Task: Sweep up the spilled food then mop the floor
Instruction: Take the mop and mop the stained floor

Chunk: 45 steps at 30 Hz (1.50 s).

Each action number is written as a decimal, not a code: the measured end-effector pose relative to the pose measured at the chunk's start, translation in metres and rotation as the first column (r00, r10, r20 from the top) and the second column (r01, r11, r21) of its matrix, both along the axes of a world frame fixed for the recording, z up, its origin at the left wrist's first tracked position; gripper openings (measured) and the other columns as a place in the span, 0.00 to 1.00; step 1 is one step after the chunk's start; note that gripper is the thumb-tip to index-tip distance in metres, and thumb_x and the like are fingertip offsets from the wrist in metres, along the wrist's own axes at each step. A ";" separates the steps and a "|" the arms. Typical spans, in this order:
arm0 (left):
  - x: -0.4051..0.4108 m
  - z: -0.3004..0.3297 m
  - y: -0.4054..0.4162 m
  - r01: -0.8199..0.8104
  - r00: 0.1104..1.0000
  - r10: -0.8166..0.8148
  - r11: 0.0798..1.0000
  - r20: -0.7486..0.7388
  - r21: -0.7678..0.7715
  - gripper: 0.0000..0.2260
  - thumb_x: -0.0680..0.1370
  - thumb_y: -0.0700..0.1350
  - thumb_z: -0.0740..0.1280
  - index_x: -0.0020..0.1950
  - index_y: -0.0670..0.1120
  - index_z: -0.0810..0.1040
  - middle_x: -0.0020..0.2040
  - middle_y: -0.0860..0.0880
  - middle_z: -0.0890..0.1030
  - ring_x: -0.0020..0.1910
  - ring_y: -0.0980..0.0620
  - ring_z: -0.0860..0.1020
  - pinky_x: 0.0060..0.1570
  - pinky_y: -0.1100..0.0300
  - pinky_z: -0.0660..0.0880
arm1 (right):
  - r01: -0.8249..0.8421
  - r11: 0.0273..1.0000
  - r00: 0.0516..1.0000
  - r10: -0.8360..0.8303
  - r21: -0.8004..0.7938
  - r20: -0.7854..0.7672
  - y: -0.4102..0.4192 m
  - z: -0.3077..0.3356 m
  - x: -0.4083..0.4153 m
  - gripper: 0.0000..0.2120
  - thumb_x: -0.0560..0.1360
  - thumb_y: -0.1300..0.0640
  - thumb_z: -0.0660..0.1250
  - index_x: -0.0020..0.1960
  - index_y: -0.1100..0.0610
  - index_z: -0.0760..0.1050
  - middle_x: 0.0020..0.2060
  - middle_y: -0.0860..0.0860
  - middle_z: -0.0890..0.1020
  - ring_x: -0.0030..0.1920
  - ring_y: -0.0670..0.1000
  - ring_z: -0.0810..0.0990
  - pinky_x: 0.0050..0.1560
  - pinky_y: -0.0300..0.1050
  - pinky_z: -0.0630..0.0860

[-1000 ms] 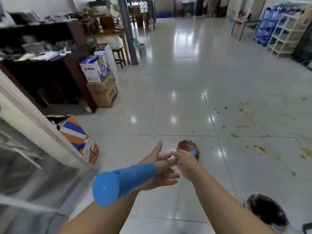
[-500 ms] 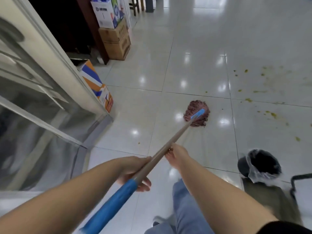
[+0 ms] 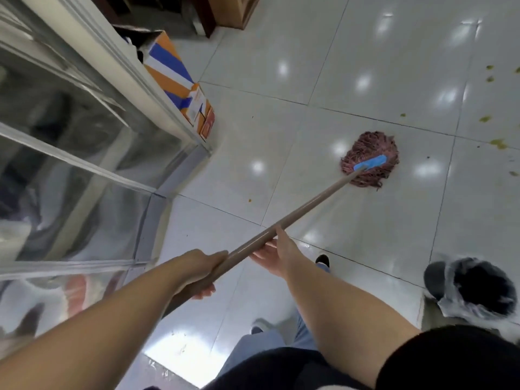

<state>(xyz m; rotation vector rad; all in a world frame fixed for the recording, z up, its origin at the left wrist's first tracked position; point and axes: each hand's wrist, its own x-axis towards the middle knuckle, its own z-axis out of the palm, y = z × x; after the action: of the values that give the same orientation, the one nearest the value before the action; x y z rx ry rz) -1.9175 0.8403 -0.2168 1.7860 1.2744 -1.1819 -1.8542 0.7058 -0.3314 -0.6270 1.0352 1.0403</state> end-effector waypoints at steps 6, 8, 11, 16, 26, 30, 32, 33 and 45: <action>0.080 0.023 -0.036 -0.005 0.999 0.002 0.998 -0.044 -0.060 0.30 0.76 0.67 0.52 0.44 0.42 0.77 0.23 0.48 0.79 0.19 0.52 0.76 0.25 0.65 0.73 | 0.225 0.974 0.972 -0.222 0.035 -0.075 -0.010 -0.004 0.078 0.19 0.78 0.46 0.62 0.51 0.63 0.66 0.47 0.61 0.77 0.44 0.59 0.79 0.35 0.56 0.77; 0.090 0.027 -0.047 0.019 0.999 -0.021 0.999 -0.045 -0.035 0.28 0.76 0.67 0.53 0.42 0.42 0.76 0.19 0.50 0.75 0.16 0.54 0.72 0.24 0.68 0.70 | 0.322 0.947 0.942 -0.319 0.013 -0.103 -0.017 -0.005 0.103 0.20 0.76 0.45 0.64 0.49 0.63 0.67 0.45 0.59 0.77 0.41 0.58 0.80 0.32 0.53 0.79; 0.091 0.030 -0.055 0.091 0.994 -0.091 0.996 -0.058 0.011 0.22 0.78 0.60 0.56 0.42 0.42 0.75 0.22 0.49 0.75 0.16 0.55 0.69 0.21 0.70 0.66 | 0.285 0.955 0.944 -0.295 -0.083 -0.148 -0.023 -0.005 0.125 0.17 0.73 0.44 0.68 0.39 0.57 0.68 0.28 0.49 0.73 0.21 0.48 0.73 0.23 0.34 0.74; 0.114 0.045 -0.052 0.138 0.990 -0.138 0.990 -0.031 0.004 0.21 0.77 0.61 0.58 0.42 0.44 0.76 0.24 0.50 0.74 0.18 0.56 0.68 0.22 0.69 0.66 | 0.181 0.978 0.971 -0.194 -0.104 -0.137 -0.031 0.016 0.155 0.16 0.74 0.58 0.65 0.32 0.53 0.61 0.14 0.45 0.66 0.12 0.44 0.65 0.20 0.28 0.67; 0.229 0.044 -0.091 0.436 0.888 -0.409 0.894 0.211 -0.105 0.21 0.78 0.61 0.58 0.45 0.43 0.77 0.31 0.49 0.78 0.24 0.54 0.72 0.23 0.67 0.70 | 0.481 0.864 0.876 -0.470 -0.147 0.104 -0.112 0.053 0.263 0.17 0.75 0.62 0.59 0.31 0.54 0.58 0.13 0.46 0.63 0.11 0.43 0.63 0.17 0.27 0.63; 0.284 0.036 -0.115 0.537 0.828 -0.482 0.828 0.285 -0.161 0.21 0.76 0.64 0.58 0.42 0.46 0.75 0.32 0.50 0.77 0.25 0.54 0.72 0.24 0.67 0.70 | 0.608 0.776 0.793 -0.586 -0.170 0.163 -0.154 0.054 0.304 0.17 0.75 0.62 0.61 0.30 0.54 0.59 0.13 0.46 0.64 0.12 0.43 0.64 0.17 0.27 0.64; 0.314 0.026 -0.124 0.550 0.821 -0.481 0.810 0.309 -0.201 0.21 0.76 0.64 0.59 0.40 0.47 0.74 0.30 0.51 0.76 0.21 0.56 0.70 0.22 0.68 0.68 | 0.639 0.743 0.769 -0.615 -0.200 0.171 -0.172 0.051 0.325 0.17 0.75 0.60 0.62 0.31 0.54 0.60 0.14 0.46 0.65 0.12 0.43 0.65 0.18 0.27 0.65; 0.330 0.020 -0.128 0.557 0.818 -0.483 0.801 0.312 -0.220 0.21 0.76 0.63 0.59 0.39 0.47 0.75 0.29 0.51 0.75 0.19 0.57 0.69 0.21 0.69 0.67 | 0.653 0.721 0.757 -0.631 -0.233 0.167 -0.181 0.048 0.336 0.16 0.75 0.58 0.63 0.32 0.54 0.61 0.14 0.47 0.66 0.13 0.44 0.66 0.18 0.28 0.66; 0.530 -0.059 -0.197 0.716 0.679 -0.730 0.635 0.076 -0.290 0.22 0.78 0.59 0.59 0.38 0.41 0.72 0.30 0.46 0.72 0.24 0.52 0.67 0.25 0.66 0.65 | 0.348 0.865 0.924 -0.382 -0.362 -0.022 -0.188 0.009 0.432 0.15 0.79 0.48 0.59 0.53 0.60 0.70 0.43 0.56 0.77 0.48 0.54 0.79 0.55 0.47 0.72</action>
<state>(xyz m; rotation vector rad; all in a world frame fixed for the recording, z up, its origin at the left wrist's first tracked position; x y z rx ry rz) -1.3876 0.6433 -0.2756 2.0951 0.2990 -1.7430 -1.4223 0.5180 -0.3226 -0.6407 1.3797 0.5548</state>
